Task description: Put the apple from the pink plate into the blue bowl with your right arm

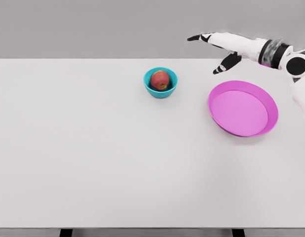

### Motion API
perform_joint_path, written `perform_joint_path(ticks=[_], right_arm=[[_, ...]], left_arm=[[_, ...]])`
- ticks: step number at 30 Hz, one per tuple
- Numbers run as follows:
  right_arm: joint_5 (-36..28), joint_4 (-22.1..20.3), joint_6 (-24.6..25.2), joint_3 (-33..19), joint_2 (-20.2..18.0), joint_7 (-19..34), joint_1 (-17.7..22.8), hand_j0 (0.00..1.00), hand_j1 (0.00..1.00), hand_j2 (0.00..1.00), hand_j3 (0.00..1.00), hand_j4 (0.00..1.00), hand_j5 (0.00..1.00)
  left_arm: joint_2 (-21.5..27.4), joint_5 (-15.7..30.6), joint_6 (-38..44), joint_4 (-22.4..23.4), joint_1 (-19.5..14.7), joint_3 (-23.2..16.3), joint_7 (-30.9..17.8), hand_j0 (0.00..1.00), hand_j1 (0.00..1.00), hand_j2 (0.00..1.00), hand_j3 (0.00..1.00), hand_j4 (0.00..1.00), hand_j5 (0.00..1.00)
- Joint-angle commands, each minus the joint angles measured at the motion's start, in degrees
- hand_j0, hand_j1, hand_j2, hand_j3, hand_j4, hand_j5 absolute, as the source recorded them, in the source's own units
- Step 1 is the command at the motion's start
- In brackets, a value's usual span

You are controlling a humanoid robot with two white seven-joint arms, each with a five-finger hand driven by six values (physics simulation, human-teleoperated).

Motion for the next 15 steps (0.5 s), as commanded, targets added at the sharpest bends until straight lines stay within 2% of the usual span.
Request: perform_joint_path(ticks=[1,4,6,12,15], right_arm=[[-0.6,-3.1,0.2,-5.3,-0.6,0.0,0.6,1.0,1.0,1.0,1.0,1.0,1.0],[-0.7,-12.7,0.2,-11.8,-0.9,0.0,7.5,1.0,1.0,1.0,1.0,1.0,1.0],[-0.9,-16.6,0.2,-13.6,-3.1,0.0,10.7,1.0,1.0,1.0,1.0,1.0,1.0],[-2.9,-21.0,0.2,-13.6,-5.2,0.0,13.8,1.0,1.0,1.0,1.0,1.0,1.0],[-4.1,-26.3,0.2,-15.7,-6.6,0.0,18.9,1.0,1.0,1.0,1.0,1.0,1.0]], left_arm=[[0.0,0.0,0.0,0.0,0.0,-0.1,0.0,1.0,1.0,1.0,1.0,1.0,1.0],[0.0,0.0,0.0,0.0,0.0,0.0,0.0,1.0,1.0,1.0,1.0,1.0,1.0],[0.0,0.0,0.0,0.0,0.0,0.0,0.0,1.0,1.0,1.0,1.0,1.0,1.0],[0.0,0.0,0.0,0.1,0.0,0.0,0.0,1.0,1.0,1.0,1.0,1.0,1.0],[0.0,0.0,0.0,0.0,0.0,-0.1,-0.1,1.0,1.0,1.0,1.0,1.0,1.0]])
